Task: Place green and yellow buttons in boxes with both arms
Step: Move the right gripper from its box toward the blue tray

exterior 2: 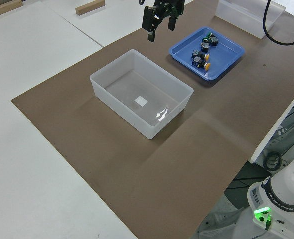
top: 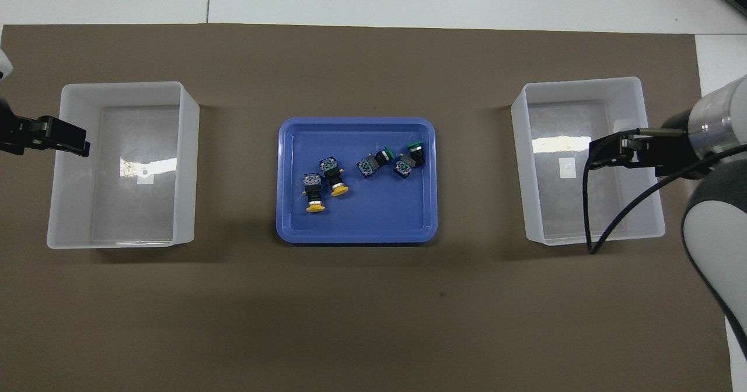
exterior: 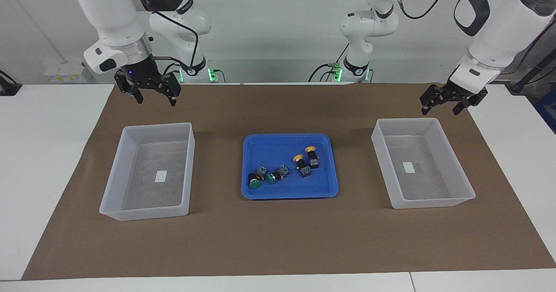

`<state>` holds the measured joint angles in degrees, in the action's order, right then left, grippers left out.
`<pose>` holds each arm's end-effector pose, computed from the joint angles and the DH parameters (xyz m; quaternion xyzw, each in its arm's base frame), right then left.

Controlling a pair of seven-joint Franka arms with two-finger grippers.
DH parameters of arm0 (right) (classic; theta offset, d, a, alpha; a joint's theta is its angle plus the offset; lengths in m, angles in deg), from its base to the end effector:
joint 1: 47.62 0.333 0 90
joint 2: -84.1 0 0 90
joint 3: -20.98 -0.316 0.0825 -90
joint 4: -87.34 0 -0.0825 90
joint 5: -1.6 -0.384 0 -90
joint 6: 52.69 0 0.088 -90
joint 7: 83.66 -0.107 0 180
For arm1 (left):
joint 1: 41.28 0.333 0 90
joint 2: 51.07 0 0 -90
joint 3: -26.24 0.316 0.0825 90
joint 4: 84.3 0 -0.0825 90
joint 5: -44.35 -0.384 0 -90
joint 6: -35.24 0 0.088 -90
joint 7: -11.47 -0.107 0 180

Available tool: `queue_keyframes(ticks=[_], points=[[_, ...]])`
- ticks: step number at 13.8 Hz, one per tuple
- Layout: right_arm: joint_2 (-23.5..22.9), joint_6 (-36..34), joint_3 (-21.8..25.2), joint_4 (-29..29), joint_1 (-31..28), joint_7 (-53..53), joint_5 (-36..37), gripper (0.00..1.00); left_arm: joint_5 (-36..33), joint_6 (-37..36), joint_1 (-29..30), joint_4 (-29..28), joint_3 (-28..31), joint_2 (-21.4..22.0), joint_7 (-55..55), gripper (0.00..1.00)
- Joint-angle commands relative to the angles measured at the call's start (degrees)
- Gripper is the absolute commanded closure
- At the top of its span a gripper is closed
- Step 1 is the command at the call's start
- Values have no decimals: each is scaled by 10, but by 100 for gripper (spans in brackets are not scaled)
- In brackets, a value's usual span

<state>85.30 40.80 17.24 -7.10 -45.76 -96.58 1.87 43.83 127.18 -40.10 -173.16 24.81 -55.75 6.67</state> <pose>0.5498 0.0538 0.6047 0.9980 -0.0637 0.0026 0.0026 0.5813 -0.0010 0.5904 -0.9989 0.0442 0.0141 0.0030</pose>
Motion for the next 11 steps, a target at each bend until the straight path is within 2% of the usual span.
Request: queue_keyframes(ticks=[1,11], points=[[4,-1,-3,-2,-7,-3,-4,0,5,0,0,-19,2,18,-5,0],[12,1,1,-18,-13,-4,-9,0,5,0,0,-19,2,18,-4,0]])
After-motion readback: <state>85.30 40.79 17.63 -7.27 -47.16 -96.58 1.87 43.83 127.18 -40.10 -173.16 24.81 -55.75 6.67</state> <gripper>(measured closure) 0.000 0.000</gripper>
